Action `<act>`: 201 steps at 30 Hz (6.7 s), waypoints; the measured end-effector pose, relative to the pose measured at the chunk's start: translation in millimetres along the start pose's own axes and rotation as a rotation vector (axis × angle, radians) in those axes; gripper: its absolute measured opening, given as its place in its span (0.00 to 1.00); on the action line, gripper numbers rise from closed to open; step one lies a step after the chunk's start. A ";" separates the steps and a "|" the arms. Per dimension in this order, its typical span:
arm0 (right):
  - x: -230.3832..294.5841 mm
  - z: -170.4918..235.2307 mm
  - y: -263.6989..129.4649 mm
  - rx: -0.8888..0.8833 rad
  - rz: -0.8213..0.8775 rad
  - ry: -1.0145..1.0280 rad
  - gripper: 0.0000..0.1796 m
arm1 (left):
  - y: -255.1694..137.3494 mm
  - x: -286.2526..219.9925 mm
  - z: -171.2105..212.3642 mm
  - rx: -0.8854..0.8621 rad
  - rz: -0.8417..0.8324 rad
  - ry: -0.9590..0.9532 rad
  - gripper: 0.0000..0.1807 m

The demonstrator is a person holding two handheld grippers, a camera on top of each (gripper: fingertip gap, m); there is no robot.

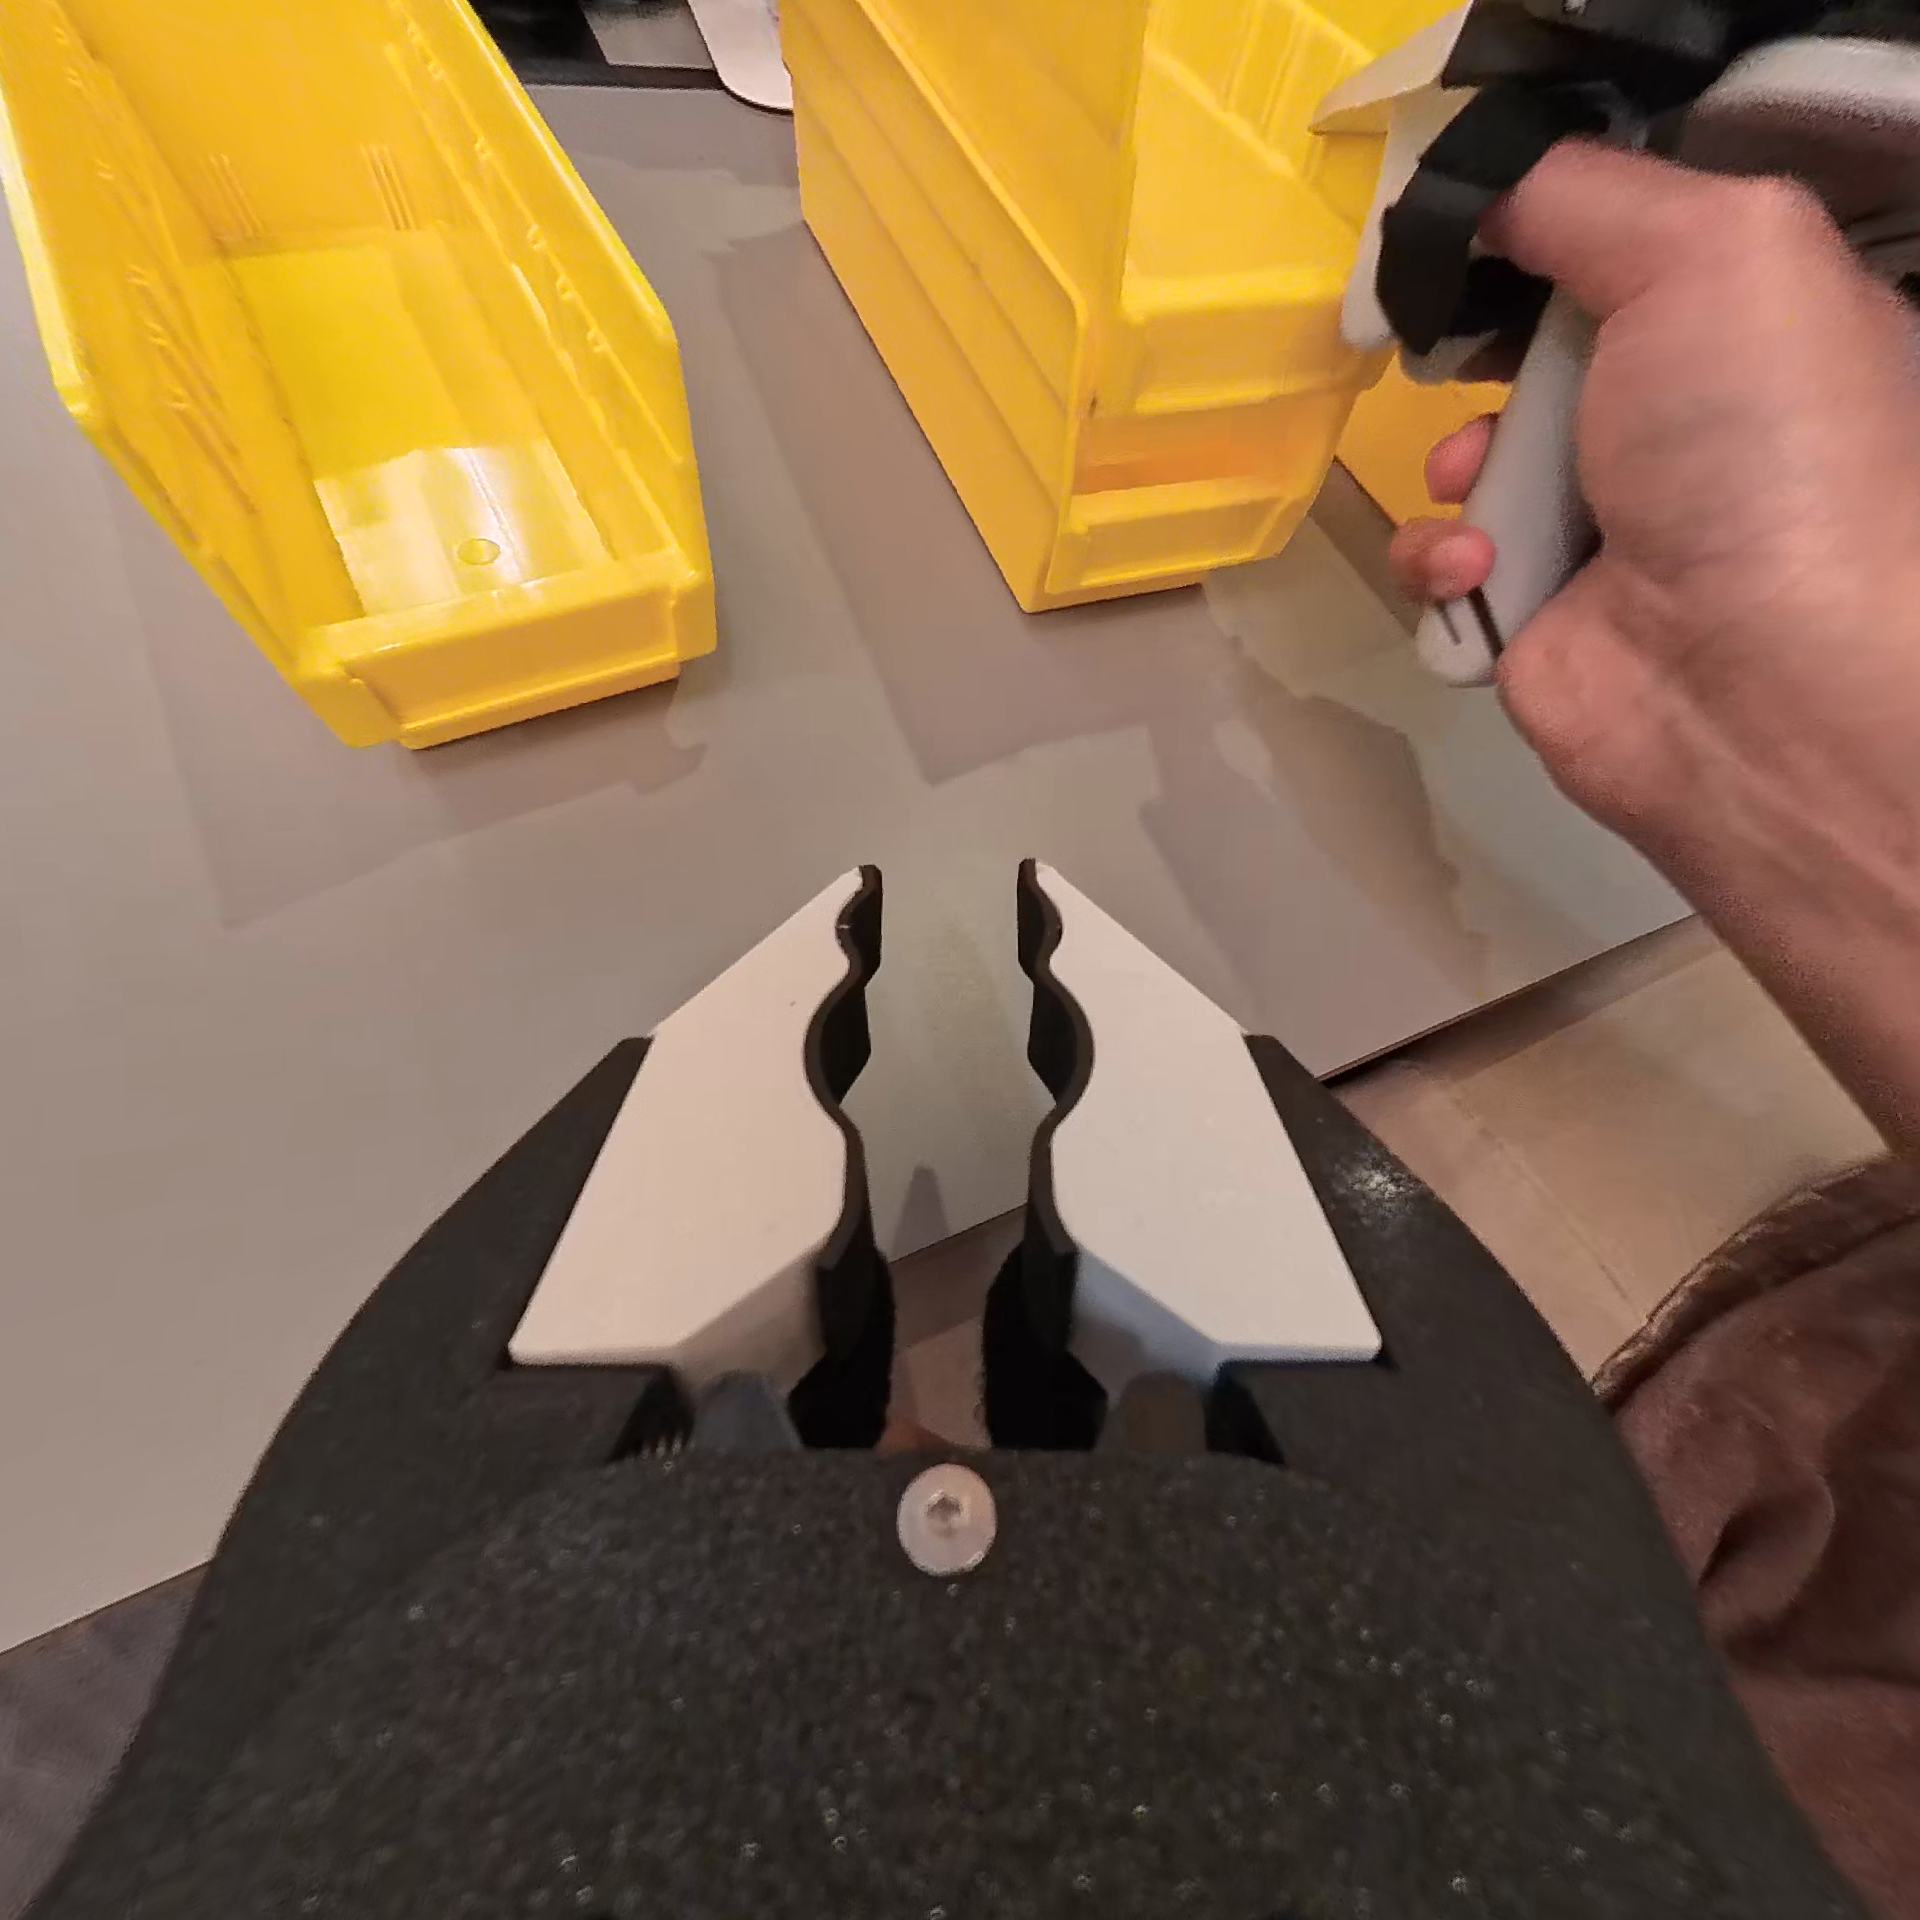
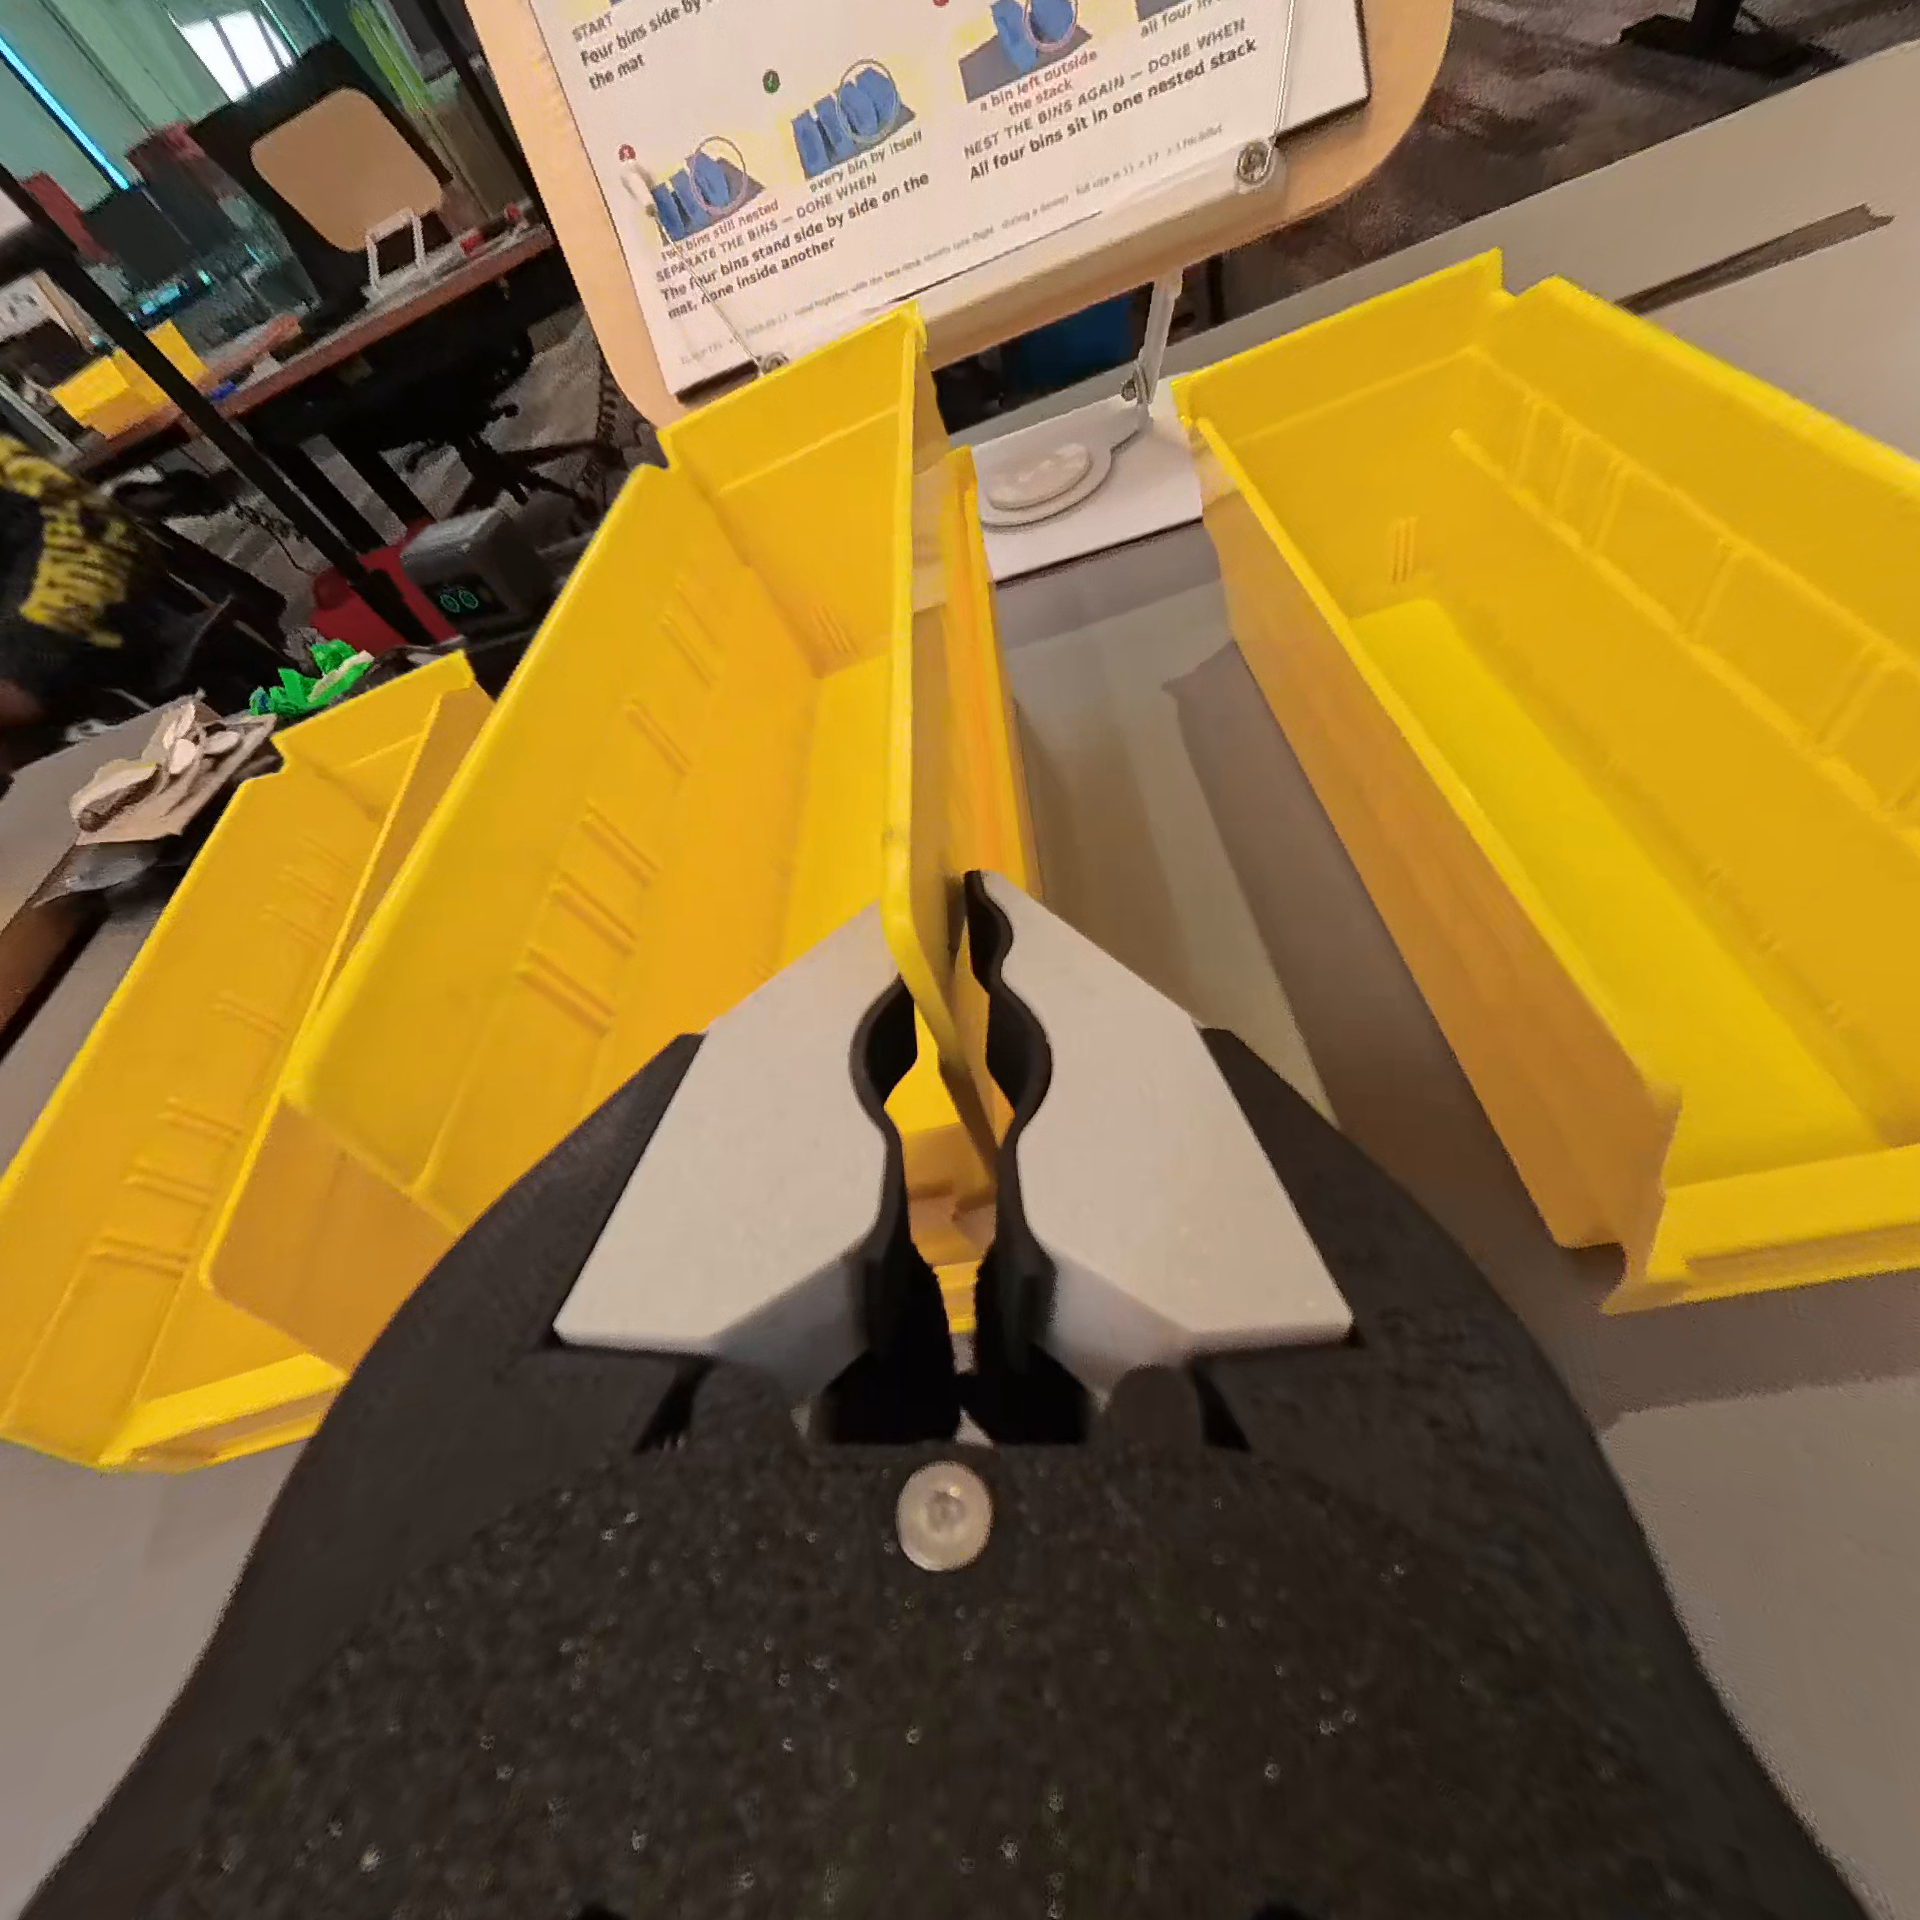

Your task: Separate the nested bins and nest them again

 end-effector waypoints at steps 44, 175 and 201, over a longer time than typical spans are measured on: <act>-25.5 -34.1 -47.3 0.027 -0.316 -0.173 0.27 | 0.9 0.4 4.6 0.019 0.013 -0.020 0.13; -122.0 22.7 -114.2 0.298 -0.477 -0.313 0.27 | 113.2 142.6 -172.3 0.752 -0.264 -0.300 0.49; -126.8 11.7 -117.8 0.283 -0.495 -0.239 0.26 | 177.2 -20.3 -283.3 0.760 -0.250 -0.043 0.52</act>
Point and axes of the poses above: each gripper's, where its closed fingertips meet, y out along the fingers, z out of its underside, x = y × z across the jaws, the point moved 1 cm from there along -y, back along the fingers, and after that the axes turned 5 degrees about y, right-handed, at the moved point
